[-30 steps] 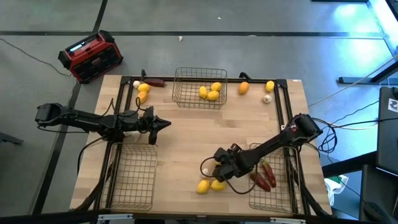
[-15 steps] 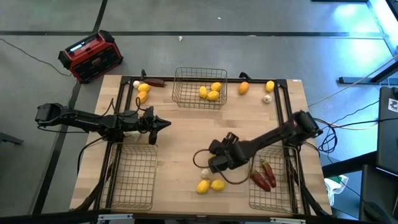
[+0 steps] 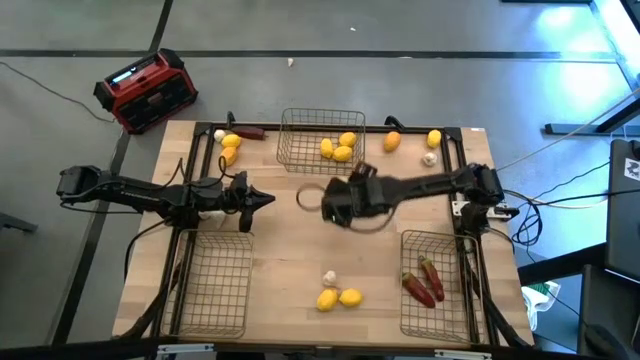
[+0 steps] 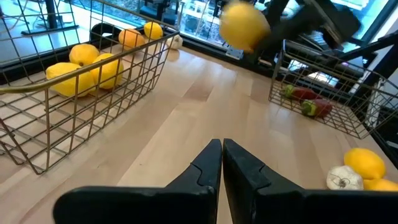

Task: Sort produce into baskets
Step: Put the lemon into the top wire basket

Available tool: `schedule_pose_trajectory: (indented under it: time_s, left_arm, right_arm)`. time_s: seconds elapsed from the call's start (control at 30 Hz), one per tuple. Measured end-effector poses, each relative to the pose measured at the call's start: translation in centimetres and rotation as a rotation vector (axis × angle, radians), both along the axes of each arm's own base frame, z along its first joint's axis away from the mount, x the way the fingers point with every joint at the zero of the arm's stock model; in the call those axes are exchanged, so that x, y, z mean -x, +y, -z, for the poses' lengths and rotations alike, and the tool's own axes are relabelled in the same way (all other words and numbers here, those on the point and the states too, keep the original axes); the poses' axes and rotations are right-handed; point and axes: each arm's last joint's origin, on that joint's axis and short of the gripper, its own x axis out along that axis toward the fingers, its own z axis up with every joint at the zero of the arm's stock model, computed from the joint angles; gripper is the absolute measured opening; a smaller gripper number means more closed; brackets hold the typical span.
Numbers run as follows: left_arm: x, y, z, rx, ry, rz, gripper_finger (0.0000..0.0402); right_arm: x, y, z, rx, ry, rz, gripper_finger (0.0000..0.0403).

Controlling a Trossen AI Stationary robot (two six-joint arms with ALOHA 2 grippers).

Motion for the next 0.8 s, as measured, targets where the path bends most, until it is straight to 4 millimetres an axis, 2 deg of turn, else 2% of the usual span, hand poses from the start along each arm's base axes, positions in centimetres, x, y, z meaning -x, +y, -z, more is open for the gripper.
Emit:
schedule_pose_trajectory:
  time_s: [0.17,0.47,0.63,0.8]
  left_arm:
    - [0.0,0.0,0.0,0.0,0.0,0.0,0.0013]
    - [0.0,0.0,0.0,0.001,0.0,0.0,0.0013]
    - [0.0,0.0,0.0,0.001,0.0,0.0,0.0013]
    - [0.0,0.0,0.0,0.001,0.0,0.0,0.0013]
  right_arm:
    - [-0.6,-5.0,-1.6,0.03,-0.012,0.028,0.0234]
    - [-0.4,-13.7,-2.1,-0.021,-0.118,0.155,0.0234]
    - [0.2,-17.0,-2.3,-0.051,-0.19,0.219,0.0234]
    - [-0.2,-19.1,-1.7,-0.052,-0.253,0.253,0.0234]
